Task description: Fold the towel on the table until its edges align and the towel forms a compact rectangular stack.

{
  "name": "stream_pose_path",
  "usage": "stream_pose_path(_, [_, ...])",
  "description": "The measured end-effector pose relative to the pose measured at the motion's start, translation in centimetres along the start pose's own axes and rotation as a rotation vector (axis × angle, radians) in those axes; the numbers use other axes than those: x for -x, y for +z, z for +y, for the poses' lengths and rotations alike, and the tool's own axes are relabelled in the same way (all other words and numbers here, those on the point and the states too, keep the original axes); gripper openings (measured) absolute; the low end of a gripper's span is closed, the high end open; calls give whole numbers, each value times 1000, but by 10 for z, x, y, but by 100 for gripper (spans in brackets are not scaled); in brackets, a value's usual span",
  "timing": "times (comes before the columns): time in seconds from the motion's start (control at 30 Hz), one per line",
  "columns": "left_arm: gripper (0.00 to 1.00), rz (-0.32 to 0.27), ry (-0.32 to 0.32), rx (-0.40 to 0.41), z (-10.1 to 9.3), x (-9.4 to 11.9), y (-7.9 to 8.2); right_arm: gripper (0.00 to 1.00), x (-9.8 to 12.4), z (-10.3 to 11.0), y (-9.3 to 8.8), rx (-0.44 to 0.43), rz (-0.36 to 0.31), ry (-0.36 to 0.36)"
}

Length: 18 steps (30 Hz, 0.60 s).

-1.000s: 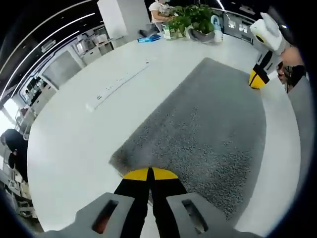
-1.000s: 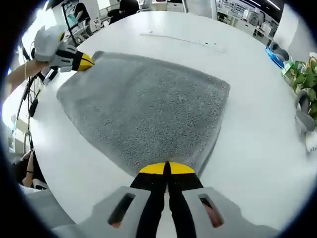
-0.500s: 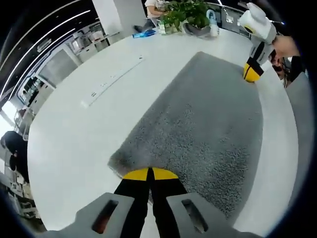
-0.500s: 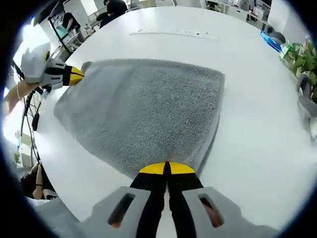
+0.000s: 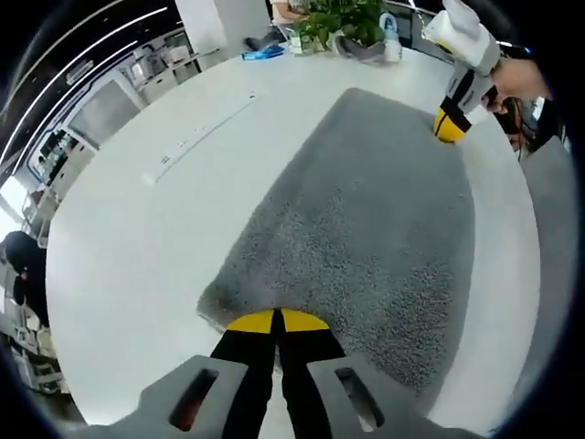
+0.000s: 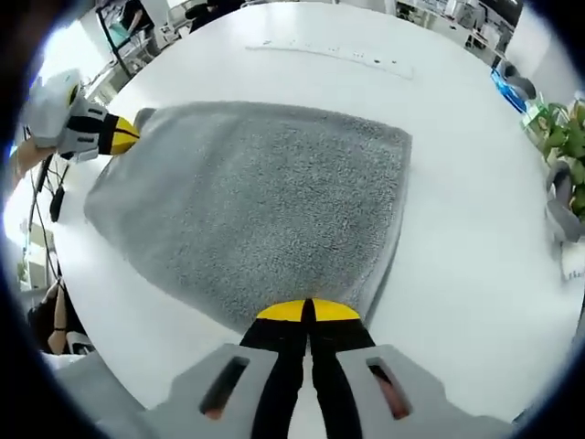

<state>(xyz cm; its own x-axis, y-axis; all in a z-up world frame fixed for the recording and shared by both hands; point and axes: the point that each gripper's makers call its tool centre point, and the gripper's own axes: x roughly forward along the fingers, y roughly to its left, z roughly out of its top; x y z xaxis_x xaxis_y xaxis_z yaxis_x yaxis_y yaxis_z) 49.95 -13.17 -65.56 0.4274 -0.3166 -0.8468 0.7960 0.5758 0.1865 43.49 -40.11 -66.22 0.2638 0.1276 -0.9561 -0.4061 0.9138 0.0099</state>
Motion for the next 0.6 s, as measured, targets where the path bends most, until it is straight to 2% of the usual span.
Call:
stream_pose_path(0.13, [1,2,12,-3,-5,3,-3,0,-1,-2,1,44,41,-15])
stream_pose_path(0.23, [1,8,20,12,-8,6,-6,0,-1,-5,2,23,60,-4])
stream_pose_path(0.6, [1,-25,22,71,-22,16,-15,0,-2,-10,6,65,57,-46])
